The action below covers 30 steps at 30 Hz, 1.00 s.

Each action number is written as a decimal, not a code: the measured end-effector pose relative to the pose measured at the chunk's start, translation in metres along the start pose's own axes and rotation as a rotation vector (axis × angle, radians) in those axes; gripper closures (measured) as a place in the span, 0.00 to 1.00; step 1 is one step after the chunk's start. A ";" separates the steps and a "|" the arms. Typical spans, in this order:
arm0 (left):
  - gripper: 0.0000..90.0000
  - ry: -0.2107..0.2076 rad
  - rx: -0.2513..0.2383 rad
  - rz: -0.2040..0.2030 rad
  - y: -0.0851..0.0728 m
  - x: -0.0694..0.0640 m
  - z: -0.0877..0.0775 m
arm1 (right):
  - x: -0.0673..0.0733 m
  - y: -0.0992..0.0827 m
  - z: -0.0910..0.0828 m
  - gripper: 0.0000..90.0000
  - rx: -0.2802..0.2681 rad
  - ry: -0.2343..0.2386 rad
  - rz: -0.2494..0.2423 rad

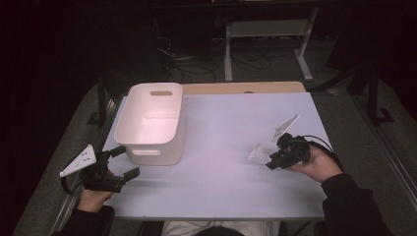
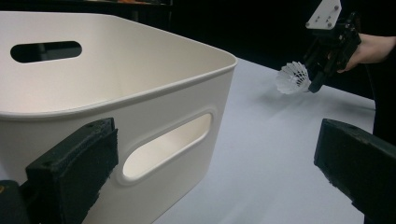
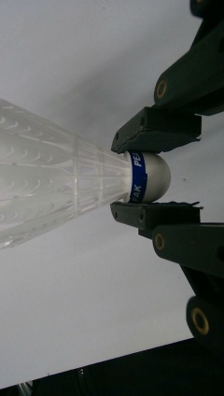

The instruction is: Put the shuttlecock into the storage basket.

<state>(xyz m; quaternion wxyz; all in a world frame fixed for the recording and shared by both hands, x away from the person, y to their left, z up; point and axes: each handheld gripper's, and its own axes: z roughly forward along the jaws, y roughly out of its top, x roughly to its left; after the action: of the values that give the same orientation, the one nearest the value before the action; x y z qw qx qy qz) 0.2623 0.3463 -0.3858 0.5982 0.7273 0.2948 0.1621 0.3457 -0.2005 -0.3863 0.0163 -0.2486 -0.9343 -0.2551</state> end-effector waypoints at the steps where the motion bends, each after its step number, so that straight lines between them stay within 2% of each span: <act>1: 0.00 0.000 0.000 -0.001 0.000 0.000 0.000 | 0.000 0.001 -0.001 0.72 -0.001 -0.001 -0.001; 15: 0.00 0.000 0.000 0.000 0.000 0.000 0.000 | 0.004 0.017 -0.016 0.72 -0.031 -0.015 -0.026; 30: 0.00 -0.001 0.000 0.000 0.000 0.000 0.000 | 0.010 0.041 -0.021 0.72 -0.043 -0.014 -0.070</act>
<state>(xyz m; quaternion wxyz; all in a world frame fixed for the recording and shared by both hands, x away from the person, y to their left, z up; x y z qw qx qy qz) 0.2622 0.3462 -0.3859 0.5983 0.7274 0.2947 0.1616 0.3544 -0.1755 -0.3472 -0.0044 -0.2178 -0.9367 -0.2739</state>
